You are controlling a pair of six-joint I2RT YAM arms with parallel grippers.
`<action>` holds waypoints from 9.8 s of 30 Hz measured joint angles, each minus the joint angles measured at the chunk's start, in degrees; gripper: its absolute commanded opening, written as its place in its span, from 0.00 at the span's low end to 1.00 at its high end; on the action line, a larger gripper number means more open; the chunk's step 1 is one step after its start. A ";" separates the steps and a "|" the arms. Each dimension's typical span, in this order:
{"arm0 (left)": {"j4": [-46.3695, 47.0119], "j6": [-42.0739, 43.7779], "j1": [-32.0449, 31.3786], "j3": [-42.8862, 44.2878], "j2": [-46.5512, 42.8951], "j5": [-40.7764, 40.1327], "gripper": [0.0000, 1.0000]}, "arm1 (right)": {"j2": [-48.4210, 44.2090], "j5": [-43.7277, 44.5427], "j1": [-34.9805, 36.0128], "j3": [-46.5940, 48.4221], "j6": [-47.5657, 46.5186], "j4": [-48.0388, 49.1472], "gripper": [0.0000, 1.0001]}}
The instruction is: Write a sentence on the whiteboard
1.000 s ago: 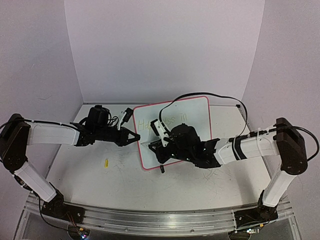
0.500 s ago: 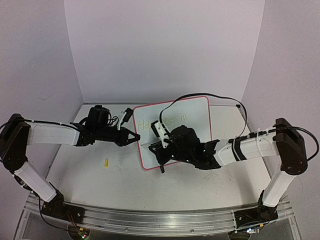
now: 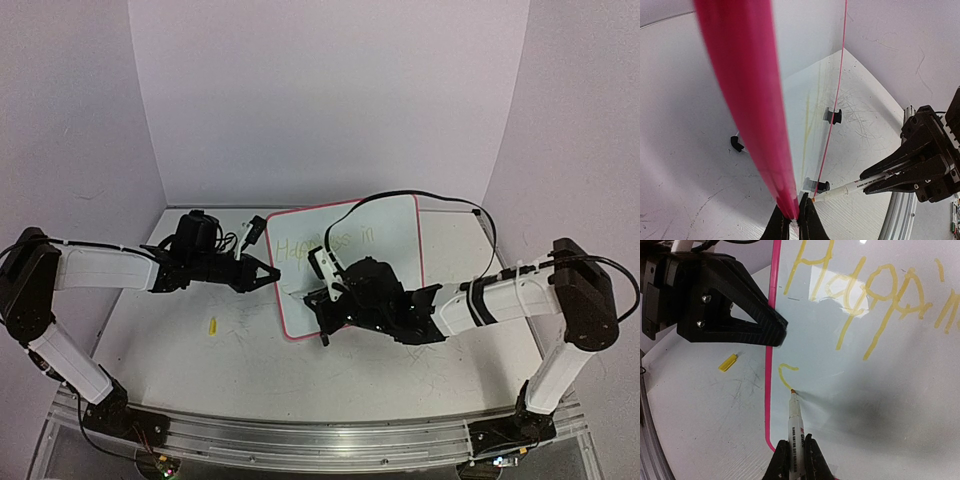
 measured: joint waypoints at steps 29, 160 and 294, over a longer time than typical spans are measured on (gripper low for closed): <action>-0.04 0.00 0.00 0.00 0.00 0.02 0.00 | 2.08 -1.94 0.61 2.41 0.39 -0.35 0.00; 0.09 0.24 -0.31 0.02 0.00 0.10 0.00 | -4.30 1.31 -0.49 -0.40 1.60 -1.54 0.00; 0.04 0.33 -0.39 0.02 0.00 -0.09 0.00 | -3.28 2.78 -1.55 -0.27 3.93 -3.08 0.00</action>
